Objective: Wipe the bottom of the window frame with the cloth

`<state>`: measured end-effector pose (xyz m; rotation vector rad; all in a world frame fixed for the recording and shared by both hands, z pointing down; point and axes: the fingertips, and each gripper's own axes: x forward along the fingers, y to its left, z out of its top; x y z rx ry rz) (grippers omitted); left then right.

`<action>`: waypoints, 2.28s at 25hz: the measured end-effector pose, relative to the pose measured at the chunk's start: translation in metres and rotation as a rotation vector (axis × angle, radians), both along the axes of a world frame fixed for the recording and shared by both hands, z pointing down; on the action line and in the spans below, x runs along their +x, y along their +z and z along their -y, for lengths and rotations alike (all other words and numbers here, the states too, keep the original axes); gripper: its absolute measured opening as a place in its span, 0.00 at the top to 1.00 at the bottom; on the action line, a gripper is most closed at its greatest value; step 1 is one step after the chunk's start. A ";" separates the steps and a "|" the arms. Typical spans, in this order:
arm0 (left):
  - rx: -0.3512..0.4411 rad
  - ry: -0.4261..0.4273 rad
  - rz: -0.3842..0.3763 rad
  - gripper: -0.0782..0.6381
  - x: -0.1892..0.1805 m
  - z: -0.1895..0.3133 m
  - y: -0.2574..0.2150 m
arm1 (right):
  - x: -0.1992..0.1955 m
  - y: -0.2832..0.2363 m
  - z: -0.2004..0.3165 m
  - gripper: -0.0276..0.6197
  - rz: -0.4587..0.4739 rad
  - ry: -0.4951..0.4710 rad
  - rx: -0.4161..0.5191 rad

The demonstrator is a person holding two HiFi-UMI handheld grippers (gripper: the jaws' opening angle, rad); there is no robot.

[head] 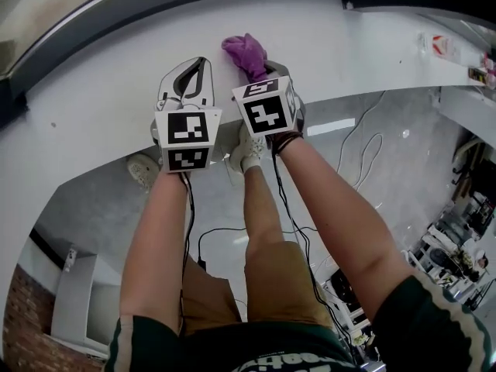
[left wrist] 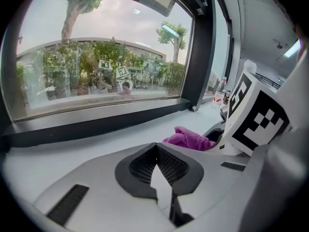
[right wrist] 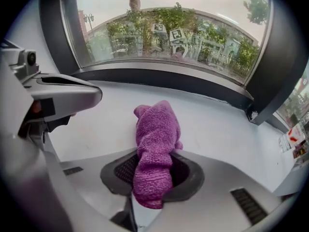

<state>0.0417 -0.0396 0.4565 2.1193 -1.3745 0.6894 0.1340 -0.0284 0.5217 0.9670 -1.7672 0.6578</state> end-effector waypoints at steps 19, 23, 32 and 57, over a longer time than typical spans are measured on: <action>-0.004 -0.166 0.027 0.88 -0.164 -0.048 -0.004 | -0.171 -0.002 -0.042 0.78 0.066 -0.129 -0.023; -0.007 -0.205 0.037 0.88 -0.203 -0.066 -0.007 | -0.211 -0.003 -0.055 0.78 0.087 -0.164 -0.027; -0.010 -0.318 0.073 0.88 -0.296 -0.100 -0.016 | -0.295 -0.003 -0.075 0.78 0.108 -0.260 -0.038; -0.056 -0.491 0.133 0.88 -0.422 -0.170 -0.038 | -0.460 -0.005 -0.124 0.78 0.208 -0.427 -0.109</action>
